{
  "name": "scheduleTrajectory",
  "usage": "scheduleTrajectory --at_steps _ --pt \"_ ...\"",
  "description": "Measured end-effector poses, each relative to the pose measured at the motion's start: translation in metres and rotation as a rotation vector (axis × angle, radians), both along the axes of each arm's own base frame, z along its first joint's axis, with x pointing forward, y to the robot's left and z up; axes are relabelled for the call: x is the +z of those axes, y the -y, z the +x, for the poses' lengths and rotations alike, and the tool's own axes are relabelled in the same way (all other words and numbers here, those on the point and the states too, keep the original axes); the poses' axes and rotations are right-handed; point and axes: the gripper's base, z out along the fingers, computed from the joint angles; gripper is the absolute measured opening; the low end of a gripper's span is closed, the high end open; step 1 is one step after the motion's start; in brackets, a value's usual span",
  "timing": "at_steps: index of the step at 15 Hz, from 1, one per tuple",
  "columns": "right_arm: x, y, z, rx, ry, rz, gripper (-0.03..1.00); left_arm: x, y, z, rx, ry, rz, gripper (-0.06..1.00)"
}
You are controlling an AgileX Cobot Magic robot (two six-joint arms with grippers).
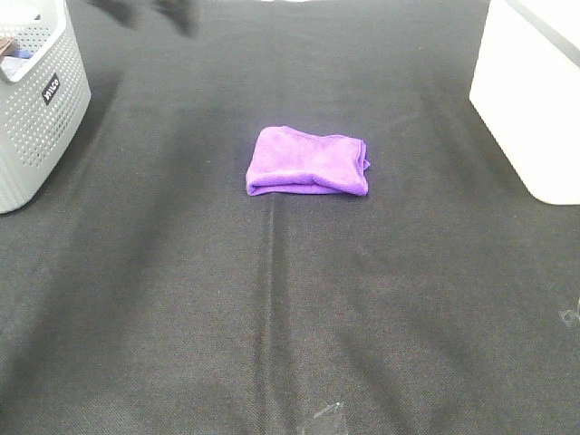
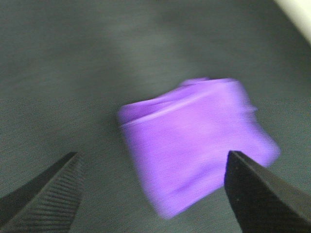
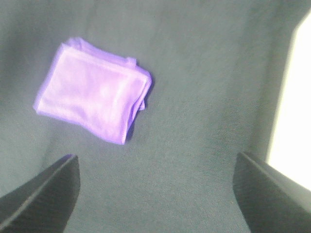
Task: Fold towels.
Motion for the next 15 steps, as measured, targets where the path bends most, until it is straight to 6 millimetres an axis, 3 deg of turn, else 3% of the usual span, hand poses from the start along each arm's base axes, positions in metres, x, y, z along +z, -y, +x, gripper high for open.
scheduleTrajectory --at_steps 3,4,6,8,10,13,14,15 --pt "0.033 0.045 -0.027 -0.124 0.069 0.025 0.82 0.029 -0.085 -0.01 0.215 0.013 0.035 0.74" --pt "0.042 0.058 -0.041 -0.164 0.083 0.025 0.82 0.045 -0.111 -0.023 0.268 0.023 0.004 0.74" --pt "0.051 0.072 -0.083 -0.204 0.086 0.014 0.82 0.07 -0.14 -0.06 0.305 0.022 -0.015 0.74" --pt "0.047 0.07 -0.144 -0.203 0.065 0.017 0.82 0.093 -0.154 -0.124 0.331 0.013 -0.006 0.74" --pt "0.043 0.065 -0.216 -0.194 0.103 0.043 0.82 0.113 -0.155 -0.2 0.352 0.088 -0.007 0.74" --pt "0.014 0.061 -0.311 -0.192 0.184 0.048 0.82 0.109 -0.144 -0.316 0.349 0.202 0.015 0.74" --pt "0.008 0.061 -0.322 -0.194 0.196 0.044 0.82 0.106 -0.143 -0.33 0.347 0.215 0.02 0.74" --pt "-0.006 0.061 -0.346 -0.2 0.228 0.028 0.82 0.096 -0.139 -0.361 0.345 0.248 0.027 0.74"
